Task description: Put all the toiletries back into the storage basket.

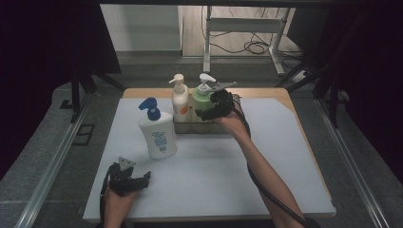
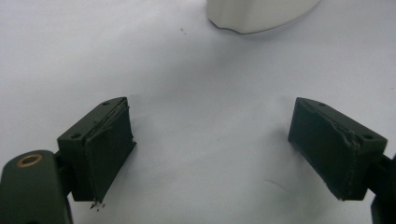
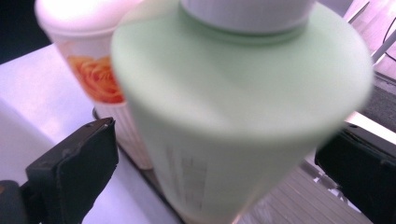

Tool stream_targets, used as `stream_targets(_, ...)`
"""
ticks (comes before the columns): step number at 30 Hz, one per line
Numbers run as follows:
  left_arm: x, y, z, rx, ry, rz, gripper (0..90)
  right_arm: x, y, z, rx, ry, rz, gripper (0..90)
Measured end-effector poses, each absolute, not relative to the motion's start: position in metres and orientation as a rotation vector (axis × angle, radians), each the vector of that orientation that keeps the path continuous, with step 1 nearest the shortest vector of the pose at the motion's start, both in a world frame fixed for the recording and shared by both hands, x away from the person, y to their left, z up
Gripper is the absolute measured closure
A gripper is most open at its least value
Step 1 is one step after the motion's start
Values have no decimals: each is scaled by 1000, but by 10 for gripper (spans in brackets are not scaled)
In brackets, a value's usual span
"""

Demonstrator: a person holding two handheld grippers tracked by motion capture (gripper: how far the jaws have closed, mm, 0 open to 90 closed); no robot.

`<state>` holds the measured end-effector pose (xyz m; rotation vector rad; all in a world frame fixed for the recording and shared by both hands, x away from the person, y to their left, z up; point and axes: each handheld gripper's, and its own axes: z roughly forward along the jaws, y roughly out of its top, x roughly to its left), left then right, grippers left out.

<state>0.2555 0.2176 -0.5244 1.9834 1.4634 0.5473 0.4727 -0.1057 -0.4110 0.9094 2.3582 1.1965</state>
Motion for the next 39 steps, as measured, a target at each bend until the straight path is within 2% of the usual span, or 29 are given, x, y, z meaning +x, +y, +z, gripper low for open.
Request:
stream_targets(6, 255, 218, -524, 1983, 1463, 548, 133, 464, -120, -408, 904, 2383, 1192, 70)
stream_targets(15, 255, 217, -524, 1983, 1464, 549, 133, 456, -143, -415, 965, 2418, 1184, 245)
stream_targets(18, 255, 217, -524, 1984, 1465, 548, 133, 456, -152, -420, 996, 2418, 1184, 328)
stream_targets(20, 255, 218, -524, 1984, 1464, 548, 133, 456, -157, -423, 1008, 2409, 1167, 416)
stream_targets(24, 255, 218, -524, 1984, 1464, 548, 133, 461, -165, -431, 1059, 2383, 1149, 656)
stream_targets(28, 255, 218, -524, 1985, 1464, 548, 133, 467, -166, -439, 1103, 2374, 1161, 812)
stream_targets(32, 255, 218, -524, 1985, 1464, 548, 133, 473, -159, -448, 1120, 2382, 1114, 871)
stream_targets(39, 255, 218, -524, 1985, 1464, 547, 133, 485, -148, -457, 1173, 2367, 1060, 895)
